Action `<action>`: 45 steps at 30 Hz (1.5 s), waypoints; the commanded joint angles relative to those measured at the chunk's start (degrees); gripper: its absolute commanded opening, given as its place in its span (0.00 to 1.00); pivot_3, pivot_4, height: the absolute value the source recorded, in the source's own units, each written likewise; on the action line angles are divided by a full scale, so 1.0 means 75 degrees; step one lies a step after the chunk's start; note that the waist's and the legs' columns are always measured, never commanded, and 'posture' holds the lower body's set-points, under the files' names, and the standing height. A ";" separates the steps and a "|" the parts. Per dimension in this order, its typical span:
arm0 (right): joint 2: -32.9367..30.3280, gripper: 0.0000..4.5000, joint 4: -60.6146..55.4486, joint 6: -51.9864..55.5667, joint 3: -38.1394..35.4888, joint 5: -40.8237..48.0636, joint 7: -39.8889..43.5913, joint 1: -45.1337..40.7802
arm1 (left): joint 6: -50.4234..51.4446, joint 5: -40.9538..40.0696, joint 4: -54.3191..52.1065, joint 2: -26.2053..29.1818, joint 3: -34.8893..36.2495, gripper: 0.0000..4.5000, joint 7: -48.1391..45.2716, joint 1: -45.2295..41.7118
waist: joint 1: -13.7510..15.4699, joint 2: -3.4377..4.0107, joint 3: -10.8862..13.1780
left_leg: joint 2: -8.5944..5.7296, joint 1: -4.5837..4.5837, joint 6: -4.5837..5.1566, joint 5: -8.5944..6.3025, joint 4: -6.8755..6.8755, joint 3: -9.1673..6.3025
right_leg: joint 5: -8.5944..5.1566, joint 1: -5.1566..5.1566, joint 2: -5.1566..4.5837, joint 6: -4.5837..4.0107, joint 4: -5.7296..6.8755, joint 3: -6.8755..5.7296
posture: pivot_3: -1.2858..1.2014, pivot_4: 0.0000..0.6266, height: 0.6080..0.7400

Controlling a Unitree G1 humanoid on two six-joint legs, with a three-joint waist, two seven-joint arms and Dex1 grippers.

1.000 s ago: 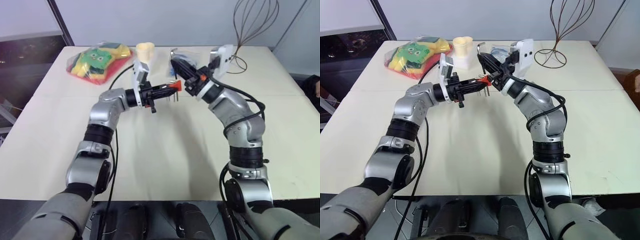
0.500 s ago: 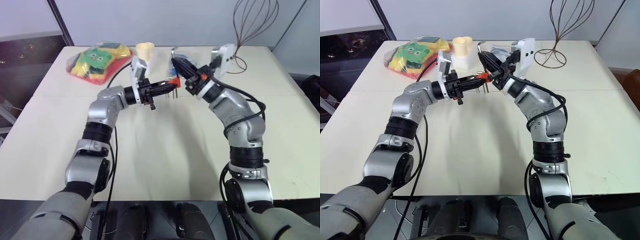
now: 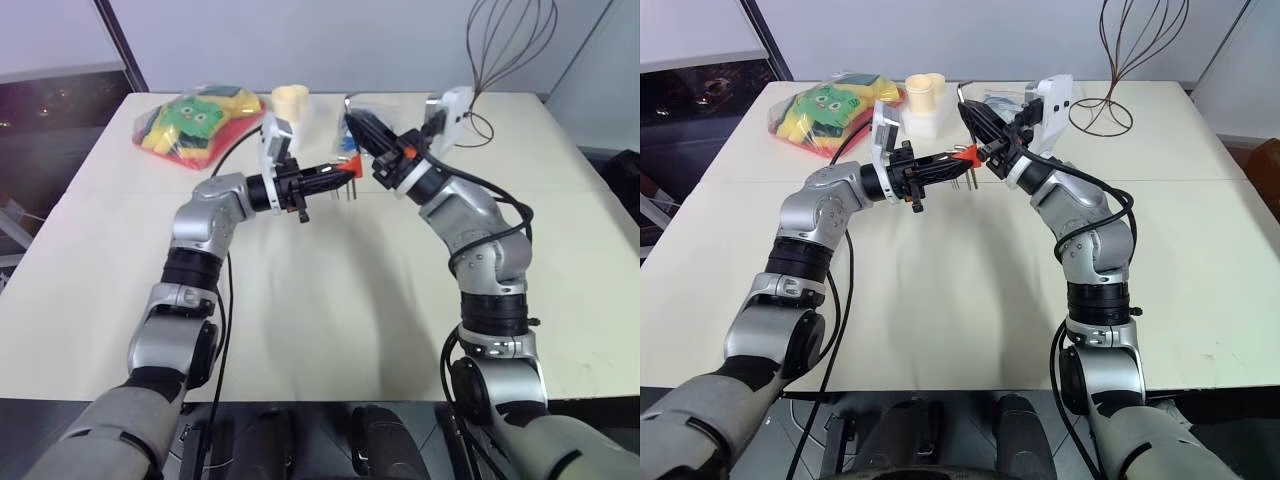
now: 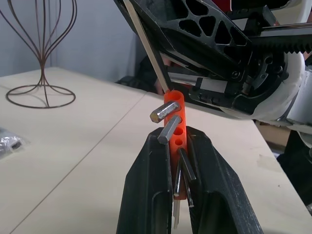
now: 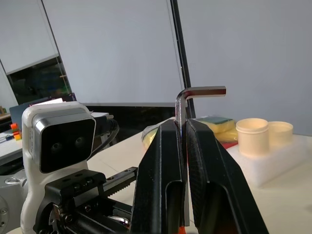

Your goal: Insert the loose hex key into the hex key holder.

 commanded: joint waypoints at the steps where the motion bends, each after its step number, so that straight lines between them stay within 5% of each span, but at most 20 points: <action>1: -0.0026 0.00 -0.0168 -0.0133 -0.0064 0.0104 0.0001 -0.0016 | -0.0145 -0.0066 -0.0187 0.0007 0.0097 0.00 0.0044 -0.0080 | 0.0002 0.0000 0.0000 | 0.0000 0.0000 0.0000 0.0000 0.0000 0.0000 | 0.0000 0.0000 0.0000 0.0000 0.0000 0.0000 | 0.52 0.24 1.00; 45: 0.0047 0.00 -0.0091 -0.0231 -0.0010 0.0082 -0.0044 0.0074 | -0.0125 -0.0151 -0.0224 -0.0172 0.0091 0.00 0.0101 -0.0094 | 0.0000 0.0000 0.0000 | 0.0000 0.0000 -0.0001 0.0001 0.0001 0.0000 | 0.0000 0.0000 0.0000 0.0000 0.0002 0.0001 | 0.52 0.24 1.00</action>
